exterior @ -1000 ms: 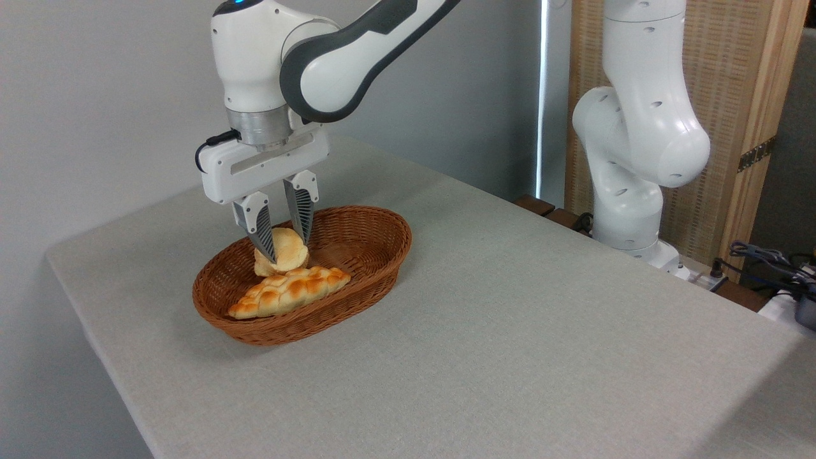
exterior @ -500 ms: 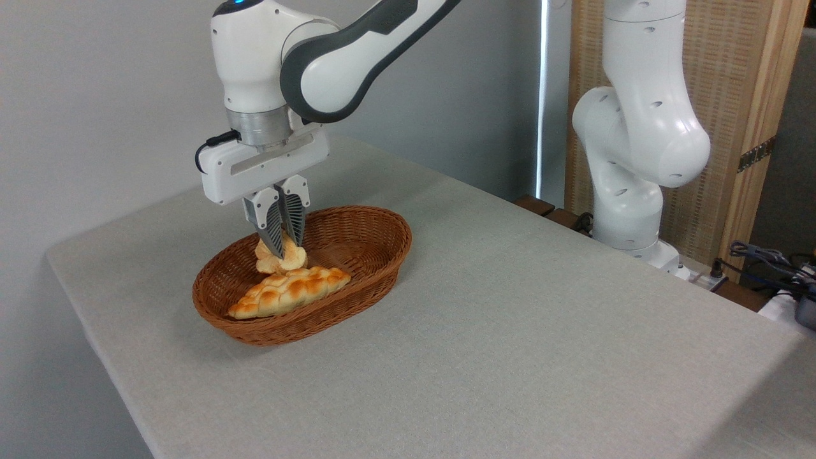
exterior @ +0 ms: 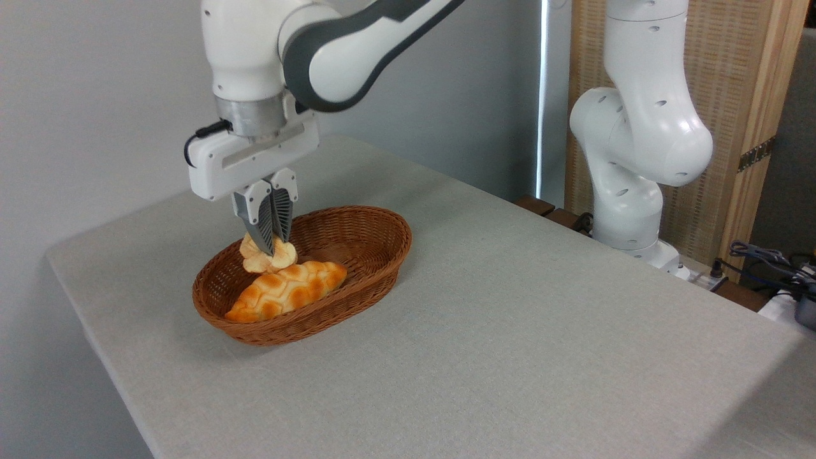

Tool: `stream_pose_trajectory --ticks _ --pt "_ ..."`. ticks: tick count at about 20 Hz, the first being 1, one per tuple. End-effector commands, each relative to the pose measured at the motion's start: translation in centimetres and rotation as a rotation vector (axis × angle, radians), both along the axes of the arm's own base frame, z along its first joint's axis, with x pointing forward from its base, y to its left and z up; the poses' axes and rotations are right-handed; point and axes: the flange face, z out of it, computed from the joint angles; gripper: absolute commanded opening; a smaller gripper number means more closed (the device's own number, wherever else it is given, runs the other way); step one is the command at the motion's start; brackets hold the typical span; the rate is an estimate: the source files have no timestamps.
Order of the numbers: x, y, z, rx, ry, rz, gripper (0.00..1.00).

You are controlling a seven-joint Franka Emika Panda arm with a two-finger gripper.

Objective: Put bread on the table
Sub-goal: 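Lift the bun out of the basket and carry it beside the basket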

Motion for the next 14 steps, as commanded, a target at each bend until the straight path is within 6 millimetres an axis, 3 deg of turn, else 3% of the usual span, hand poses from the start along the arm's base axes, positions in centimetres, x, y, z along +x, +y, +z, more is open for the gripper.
stream_pose_trajectory --ticks 1,5,9,12,14 --pt "1.5 4.1 4.6 -0.02 0.049 0.067 0.06" --pt "2.2 7.6 6.5 -0.035 0.071 0.125 0.07" --pt "2.9 12.7 8.6 -0.039 0.078 0.204 0.07" --pt "3.1 14.3 8.5 -0.032 0.081 0.233 0.07" --pt "2.9 16.8 8.1 -0.015 0.121 0.27 0.07"
